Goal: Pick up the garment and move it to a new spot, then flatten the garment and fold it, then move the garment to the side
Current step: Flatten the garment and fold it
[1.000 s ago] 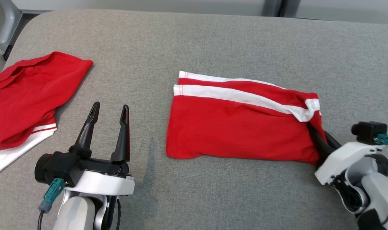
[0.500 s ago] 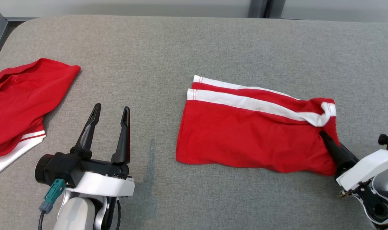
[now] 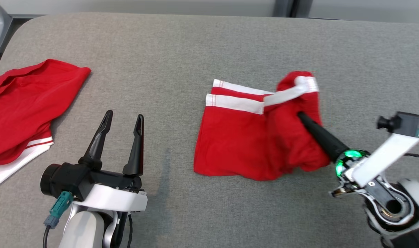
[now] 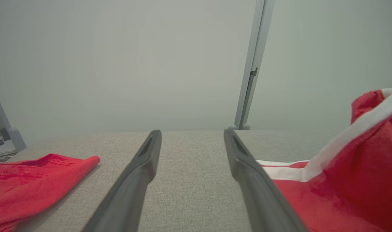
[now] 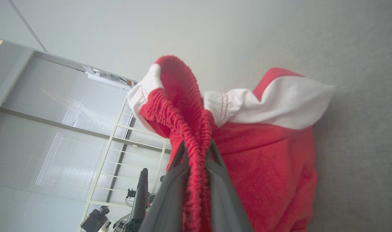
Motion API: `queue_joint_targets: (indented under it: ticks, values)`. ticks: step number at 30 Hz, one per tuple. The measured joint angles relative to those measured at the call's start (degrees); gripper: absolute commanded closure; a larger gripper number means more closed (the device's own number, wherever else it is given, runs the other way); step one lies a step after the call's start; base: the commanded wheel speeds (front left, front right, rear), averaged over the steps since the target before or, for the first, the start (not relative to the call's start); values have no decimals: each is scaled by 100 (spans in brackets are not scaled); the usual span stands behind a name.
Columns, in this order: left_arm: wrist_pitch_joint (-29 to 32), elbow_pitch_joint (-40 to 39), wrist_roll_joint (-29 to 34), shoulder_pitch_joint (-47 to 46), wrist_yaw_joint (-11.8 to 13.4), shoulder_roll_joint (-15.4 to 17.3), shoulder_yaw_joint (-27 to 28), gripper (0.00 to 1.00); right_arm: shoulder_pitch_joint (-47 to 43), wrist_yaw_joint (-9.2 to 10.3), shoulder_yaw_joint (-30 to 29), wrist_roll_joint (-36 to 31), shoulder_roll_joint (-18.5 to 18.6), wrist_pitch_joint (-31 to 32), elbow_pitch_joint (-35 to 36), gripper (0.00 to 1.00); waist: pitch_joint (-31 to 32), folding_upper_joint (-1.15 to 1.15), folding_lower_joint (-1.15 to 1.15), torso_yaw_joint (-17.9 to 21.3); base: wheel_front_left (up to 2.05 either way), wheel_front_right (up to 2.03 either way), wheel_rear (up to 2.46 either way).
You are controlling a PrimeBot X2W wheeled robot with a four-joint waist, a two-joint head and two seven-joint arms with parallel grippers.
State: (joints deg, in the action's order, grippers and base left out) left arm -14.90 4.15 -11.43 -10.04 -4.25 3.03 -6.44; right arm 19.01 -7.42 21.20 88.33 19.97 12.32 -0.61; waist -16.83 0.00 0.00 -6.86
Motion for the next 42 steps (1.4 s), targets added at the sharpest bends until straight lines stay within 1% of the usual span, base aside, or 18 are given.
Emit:
queue_joint_targets:
  ticks: [3, 8, 13, 17, 18, 19, 20, 21, 22, 25, 30, 33, 35, 39, 42]
  values:
    - [1, -2, -10, -50, -1, -4, -22, 0, 266, 0, 248, -18, -211, 160, -138, 100, -38, 0, 0, -100, 0, 0, 0]
    - [1, -14, -82, -98, -5, -10, -131, 0, 708, 0, 568, -234, -536, 237, -767, 100, -134, 0, 0, -335, 0, 0, 0]
    - [0, -48, -199, -193, 34, -14, -268, 0, 998, 1, 761, -544, -625, 159, -1478, 100, -258, 0, 0, -608, 0, 0, 0]
    - [1, -89, -289, -206, 127, -15, -347, 0, 1150, 0, 895, -694, -697, 24, -1706, 100, -367, 0, 0, -732, 0, 0, 0]
    - [0, -100, -300, -206, 132, -15, -356, 0, 1186, 0, 932, -747, -697, -9, -1727, 93, -386, 0, 0, -742, 0, 0, 0]
    - [0, -107, -309, -206, 151, -15, -360, 0, 1219, 0, 968, -772, -704, -35, -1737, 56, -398, 0, 0, -740, 0, 0, 0]
    - [0, -110, -315, -206, 168, -15, -363, 0, 1239, 0, 1003, -775, -715, -65, -1738, 56, -406, 0, 0, -729, 0, 0, 0]
    - [0, -110, -315, -206, 168, -15, -363, 0, 1239, 0, 1003, -775, -715, -65, -1738, 12, -406, 0, 0, -729, 0, 0, 0]
    - [0, -111, -315, -206, 177, -15, -370, 0, 1246, 0, 1045, -804, -714, -102, -1727, 0, -412, 0, 0, -716, 0, 0, 0]
    - [1, -111, -315, -213, 178, -18, -380, 0, 1276, 1, 1172, -916, -720, -248, -1612, 0, -419, 0, 0, -661, 0, 0, 0]
    - [0, -123, -305, -235, 179, -18, -380, 0, 1308, 0, 1357, -1081, -662, -600, -1160, 0, -403, 0, 0, -553, 0, 0, 0]
    - [1, -120, -290, -237, 179, -20, -374, 0, 1310, 0, 1435, -1344, -519, -977, -856, 0, -379, 0, 0, -482, 0, 0, 0]
    - [0, -112, -279, -236, 179, -20, -364, 0, 1307, 0, 1427, -1592, -387, -1350, -706, 0, -349, 0, 0, -438, 0, 0, 0]
    - [1, -88, -265, -222, 179, -21, -337, 0, 1145, 0, 1222, -2210, -124, -2184, -646, 0, -263, 0, 0, -348, 0, 0, 0]
    - [1, -68, -226, -198, 179, -20, -279, 0, 946, 0, 853, -2686, -5, -2569, -759, 0, -194, 0, 0, -269, 0, 0, 0]
